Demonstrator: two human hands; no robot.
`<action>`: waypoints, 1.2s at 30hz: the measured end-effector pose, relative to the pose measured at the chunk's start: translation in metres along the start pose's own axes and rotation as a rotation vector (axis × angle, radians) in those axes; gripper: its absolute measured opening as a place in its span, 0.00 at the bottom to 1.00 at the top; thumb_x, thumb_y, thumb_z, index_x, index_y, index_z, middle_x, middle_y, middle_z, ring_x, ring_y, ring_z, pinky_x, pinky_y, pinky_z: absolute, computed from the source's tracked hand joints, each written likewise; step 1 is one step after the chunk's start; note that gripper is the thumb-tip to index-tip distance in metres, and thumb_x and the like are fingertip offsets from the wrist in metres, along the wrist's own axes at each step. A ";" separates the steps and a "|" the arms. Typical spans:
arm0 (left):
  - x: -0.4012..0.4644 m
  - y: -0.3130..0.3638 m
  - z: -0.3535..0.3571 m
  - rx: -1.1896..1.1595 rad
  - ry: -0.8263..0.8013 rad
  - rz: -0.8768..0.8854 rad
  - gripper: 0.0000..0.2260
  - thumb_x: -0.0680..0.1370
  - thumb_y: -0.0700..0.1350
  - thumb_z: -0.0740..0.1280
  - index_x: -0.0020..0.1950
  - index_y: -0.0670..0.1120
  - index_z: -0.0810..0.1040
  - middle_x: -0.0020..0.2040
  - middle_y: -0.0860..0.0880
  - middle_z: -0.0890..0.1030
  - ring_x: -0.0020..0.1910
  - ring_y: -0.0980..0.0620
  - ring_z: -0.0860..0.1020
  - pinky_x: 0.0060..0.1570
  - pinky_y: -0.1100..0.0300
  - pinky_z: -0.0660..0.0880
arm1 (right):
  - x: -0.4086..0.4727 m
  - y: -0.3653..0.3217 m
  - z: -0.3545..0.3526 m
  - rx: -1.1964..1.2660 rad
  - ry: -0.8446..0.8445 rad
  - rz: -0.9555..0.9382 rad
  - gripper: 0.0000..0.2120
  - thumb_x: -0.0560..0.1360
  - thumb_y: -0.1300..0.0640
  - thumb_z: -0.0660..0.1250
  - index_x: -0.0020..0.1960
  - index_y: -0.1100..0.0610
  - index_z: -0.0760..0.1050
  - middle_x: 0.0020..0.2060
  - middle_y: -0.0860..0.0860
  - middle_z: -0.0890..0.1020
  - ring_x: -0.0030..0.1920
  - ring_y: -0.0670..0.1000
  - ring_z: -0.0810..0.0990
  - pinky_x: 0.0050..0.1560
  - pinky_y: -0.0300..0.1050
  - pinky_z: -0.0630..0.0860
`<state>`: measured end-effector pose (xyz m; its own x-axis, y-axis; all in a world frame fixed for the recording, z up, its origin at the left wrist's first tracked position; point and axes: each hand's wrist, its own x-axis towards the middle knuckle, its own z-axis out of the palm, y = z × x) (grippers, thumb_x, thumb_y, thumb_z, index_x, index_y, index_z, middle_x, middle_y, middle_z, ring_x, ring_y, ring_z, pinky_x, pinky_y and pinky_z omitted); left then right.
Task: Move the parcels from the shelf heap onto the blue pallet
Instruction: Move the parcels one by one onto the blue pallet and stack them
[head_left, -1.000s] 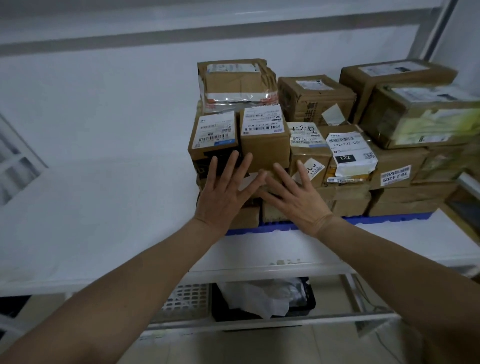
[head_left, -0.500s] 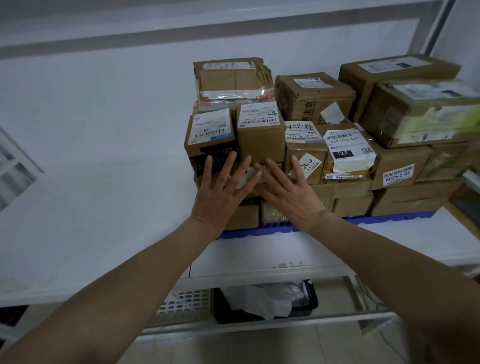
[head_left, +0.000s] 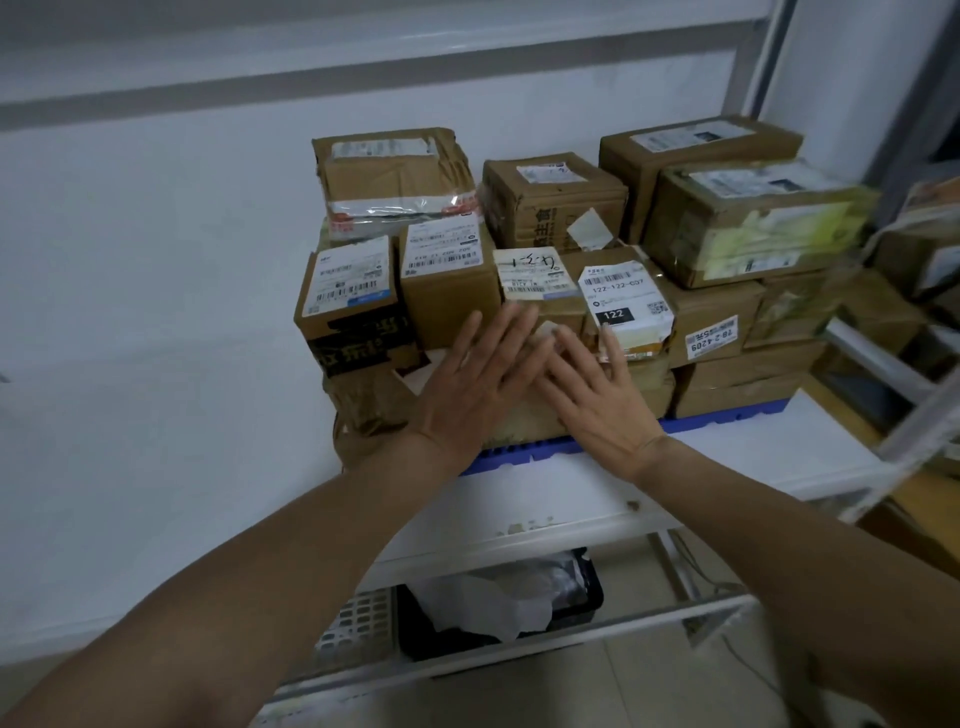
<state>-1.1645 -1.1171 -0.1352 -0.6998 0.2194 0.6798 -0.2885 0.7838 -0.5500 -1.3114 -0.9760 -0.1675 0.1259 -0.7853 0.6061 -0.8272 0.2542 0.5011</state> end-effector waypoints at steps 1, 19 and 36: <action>0.012 0.010 0.004 0.002 0.016 0.016 0.19 0.84 0.41 0.51 0.75 0.43 0.58 0.75 0.41 0.59 0.76 0.40 0.56 0.75 0.47 0.52 | -0.008 0.006 0.000 -0.010 0.004 0.036 0.45 0.71 0.65 0.66 0.78 0.57 0.41 0.78 0.57 0.46 0.77 0.59 0.39 0.73 0.69 0.47; 0.067 0.037 0.016 0.093 -0.300 -0.069 0.41 0.65 0.58 0.76 0.75 0.47 0.66 0.75 0.40 0.64 0.74 0.41 0.62 0.70 0.34 0.55 | -0.031 0.059 0.020 0.069 -0.110 0.179 0.38 0.73 0.63 0.67 0.77 0.57 0.50 0.77 0.55 0.37 0.76 0.59 0.32 0.73 0.64 0.45; 0.100 0.060 0.003 -0.041 -0.237 -0.086 0.36 0.67 0.56 0.76 0.70 0.43 0.71 0.70 0.39 0.71 0.70 0.39 0.67 0.67 0.36 0.65 | -0.057 0.059 -0.006 0.277 -0.052 0.381 0.34 0.69 0.64 0.71 0.73 0.58 0.63 0.75 0.58 0.58 0.75 0.62 0.55 0.72 0.65 0.58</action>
<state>-1.2534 -1.0501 -0.1016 -0.8087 0.0122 0.5881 -0.3305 0.8176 -0.4715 -1.3645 -0.9125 -0.1687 -0.2366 -0.6946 0.6794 -0.9250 0.3750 0.0612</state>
